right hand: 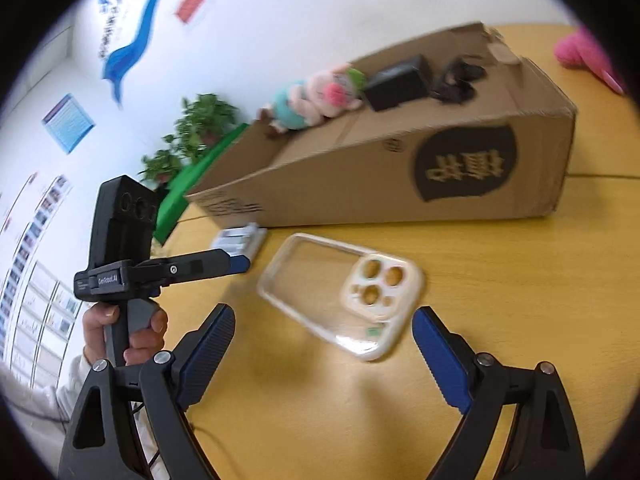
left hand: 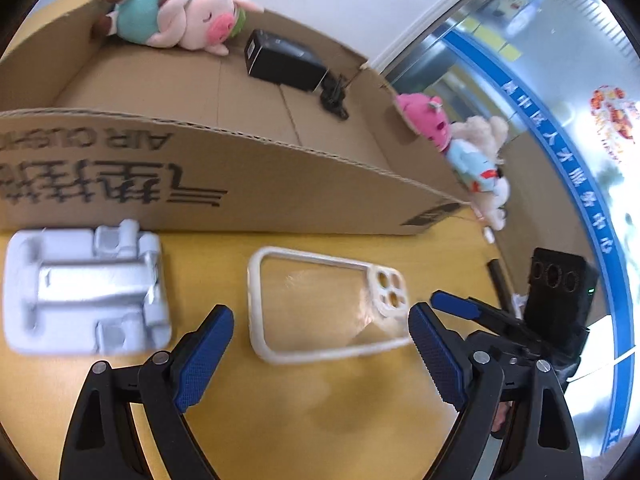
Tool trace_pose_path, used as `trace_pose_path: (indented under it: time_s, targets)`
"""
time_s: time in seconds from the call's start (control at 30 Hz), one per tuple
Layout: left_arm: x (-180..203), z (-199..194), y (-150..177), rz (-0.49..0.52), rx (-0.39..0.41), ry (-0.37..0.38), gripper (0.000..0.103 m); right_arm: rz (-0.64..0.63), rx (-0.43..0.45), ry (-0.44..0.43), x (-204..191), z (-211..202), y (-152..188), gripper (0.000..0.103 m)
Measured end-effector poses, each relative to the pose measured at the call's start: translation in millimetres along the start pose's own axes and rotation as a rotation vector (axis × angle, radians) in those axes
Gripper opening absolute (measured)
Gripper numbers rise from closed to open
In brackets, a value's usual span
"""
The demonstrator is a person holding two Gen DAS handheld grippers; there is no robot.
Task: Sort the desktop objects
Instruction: 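Position both tools around the rim of the clear phone case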
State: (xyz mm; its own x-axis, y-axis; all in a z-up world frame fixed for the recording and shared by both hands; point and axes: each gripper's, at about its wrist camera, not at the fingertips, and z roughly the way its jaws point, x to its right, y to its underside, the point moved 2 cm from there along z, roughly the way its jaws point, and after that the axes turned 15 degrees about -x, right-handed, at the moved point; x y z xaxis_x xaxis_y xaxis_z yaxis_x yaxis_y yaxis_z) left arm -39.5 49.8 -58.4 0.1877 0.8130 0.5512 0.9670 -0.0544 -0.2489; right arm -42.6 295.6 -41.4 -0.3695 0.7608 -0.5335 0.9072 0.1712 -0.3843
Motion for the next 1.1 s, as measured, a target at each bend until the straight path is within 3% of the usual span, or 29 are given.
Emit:
trace_pose_path:
  time_s: [0.13,0.2,0.37,0.6,0.67,0.73,0.9,1.0,1.03,1.1]
  targets:
    - [3,16,-16,0.042,-0.016,-0.072,0.09,0.045,-0.021,-0.008,16,14,-12,0.092]
    - [5,19,-20,0.06,-0.034,-0.024,0.091,0.055,-0.044,-0.028,19,24,-17,0.092]
    - [7,7,-15,0.057,0.005,-0.024,0.091,0.037,-0.033,-0.038,12,30,-21,0.093]
    - [28,-49,25,0.149,0.131,0.092,0.091,-0.089,0.078,-0.086,-23,-11,-8,0.093]
    - [27,-56,37,0.156,0.127,0.121,0.091,-0.127,0.083,-0.125,-34,-20,2,0.093]
    - [24,-54,46,0.145,0.109,0.1,0.091,-0.147,0.074,-0.141,-41,-21,11,0.093]
    - [3,-39,44,0.055,0.08,0.089,0.09,-0.064,0.016,-0.009,-19,-4,20,0.093]
    - [-5,-18,31,0.012,0.031,0.002,0.076,-0.038,0.01,0.121,-6,7,13,0.088]
    - [-10,-9,27,-0.017,-0.005,-0.024,0.067,-0.039,0.001,0.147,-5,10,11,0.082]
    - [-14,-5,22,-0.045,0.002,-0.044,0.06,-0.038,-0.027,0.202,-2,20,7,0.068]
